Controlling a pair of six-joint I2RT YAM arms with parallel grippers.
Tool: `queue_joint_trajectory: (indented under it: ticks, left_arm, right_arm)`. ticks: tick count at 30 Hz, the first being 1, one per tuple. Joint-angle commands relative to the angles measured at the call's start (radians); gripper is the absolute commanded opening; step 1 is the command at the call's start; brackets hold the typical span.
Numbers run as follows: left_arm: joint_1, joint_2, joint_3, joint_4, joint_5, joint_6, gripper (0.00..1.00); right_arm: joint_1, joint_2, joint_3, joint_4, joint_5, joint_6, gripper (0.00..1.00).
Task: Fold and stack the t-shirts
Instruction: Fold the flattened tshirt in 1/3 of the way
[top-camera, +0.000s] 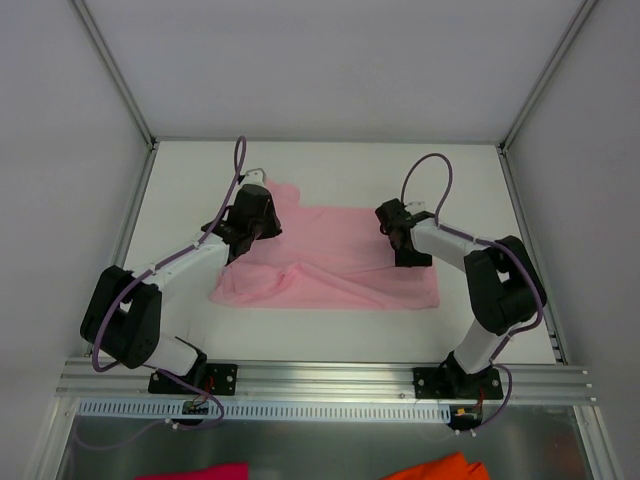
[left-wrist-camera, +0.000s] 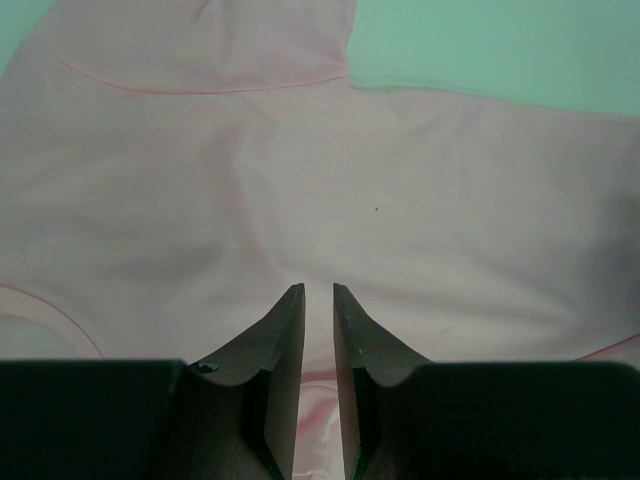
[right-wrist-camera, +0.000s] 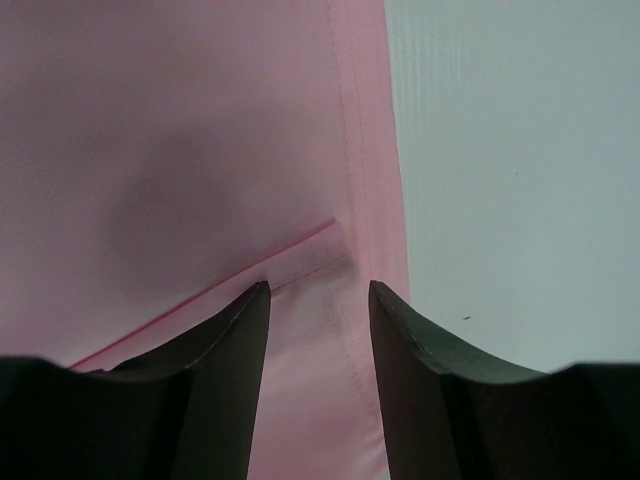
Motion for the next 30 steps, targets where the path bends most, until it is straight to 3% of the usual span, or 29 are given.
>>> queue_joint_trajectory:
  ticks: [1,3,10,15,24,26,27,30]
  left_arm:
    - [0.011,-0.029,-0.003,0.011,0.003,0.008,0.18]
    - [0.011,-0.035,-0.006,0.008,0.000,0.008,0.18]
    - [0.009,-0.040,-0.006,0.010,0.000,0.010,0.18]
    - [0.009,-0.024,-0.001,0.011,0.006,0.008,0.18]
    - [0.011,-0.026,0.003,0.007,0.009,0.011,0.18]
    - [0.011,-0.023,0.005,0.007,0.011,0.011,0.18]
    - [0.009,-0.020,0.007,0.007,0.012,0.011,0.18]
    - [0.009,-0.023,0.005,0.005,0.012,0.011,0.18]
  right_arm:
    - [-0.007,0.026,0.000,0.007,-0.036,0.026,0.48]
    - [-0.010,0.031,-0.003,0.011,-0.039,0.028,0.44]
    - [-0.013,0.030,-0.006,0.024,-0.036,0.028,0.07]
    - [-0.011,0.007,-0.012,0.030,0.014,0.025,0.01]
    - [-0.010,-0.102,-0.034,0.043,0.138,0.049,0.01]
    - [-0.010,-0.101,-0.020,0.025,0.146,0.052,0.08]
    - [-0.011,-0.093,-0.012,0.004,0.145,0.055,0.28]
    - [-0.010,-0.056,0.015,-0.016,0.142,0.054,0.48]
